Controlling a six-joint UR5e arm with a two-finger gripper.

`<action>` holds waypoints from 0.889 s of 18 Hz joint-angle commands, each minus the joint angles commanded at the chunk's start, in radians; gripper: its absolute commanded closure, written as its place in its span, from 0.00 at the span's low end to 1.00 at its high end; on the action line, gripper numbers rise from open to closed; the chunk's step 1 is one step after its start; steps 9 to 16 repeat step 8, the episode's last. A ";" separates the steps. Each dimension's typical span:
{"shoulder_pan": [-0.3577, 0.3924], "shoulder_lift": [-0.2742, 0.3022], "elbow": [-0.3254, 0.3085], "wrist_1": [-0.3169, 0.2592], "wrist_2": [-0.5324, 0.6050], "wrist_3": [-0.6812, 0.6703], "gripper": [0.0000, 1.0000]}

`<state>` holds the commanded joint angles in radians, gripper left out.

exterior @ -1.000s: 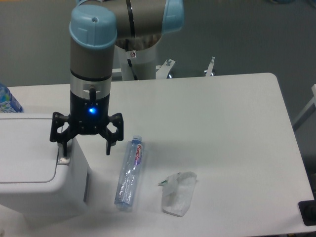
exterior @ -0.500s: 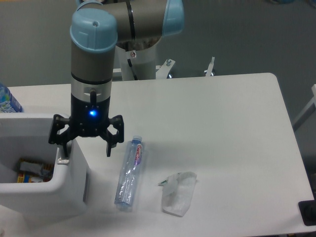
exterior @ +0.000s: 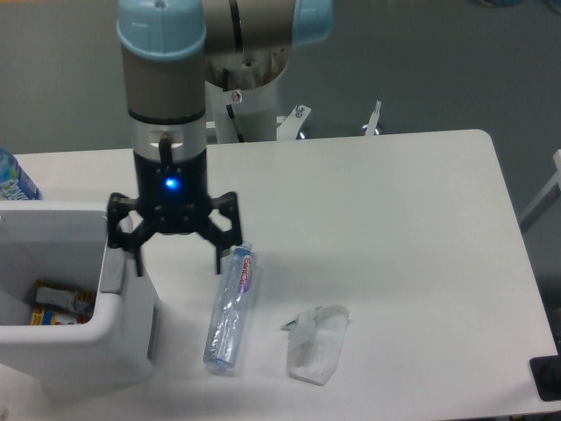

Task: Open the trash can
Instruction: 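Raise the gripper away from the opened bin toward the bottle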

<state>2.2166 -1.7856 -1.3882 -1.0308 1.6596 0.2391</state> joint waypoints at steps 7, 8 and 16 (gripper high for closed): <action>0.124 0.048 -0.008 -0.202 0.051 0.242 0.00; 0.141 0.049 -0.011 -0.212 0.048 0.267 0.00; 0.141 0.049 -0.011 -0.212 0.048 0.267 0.00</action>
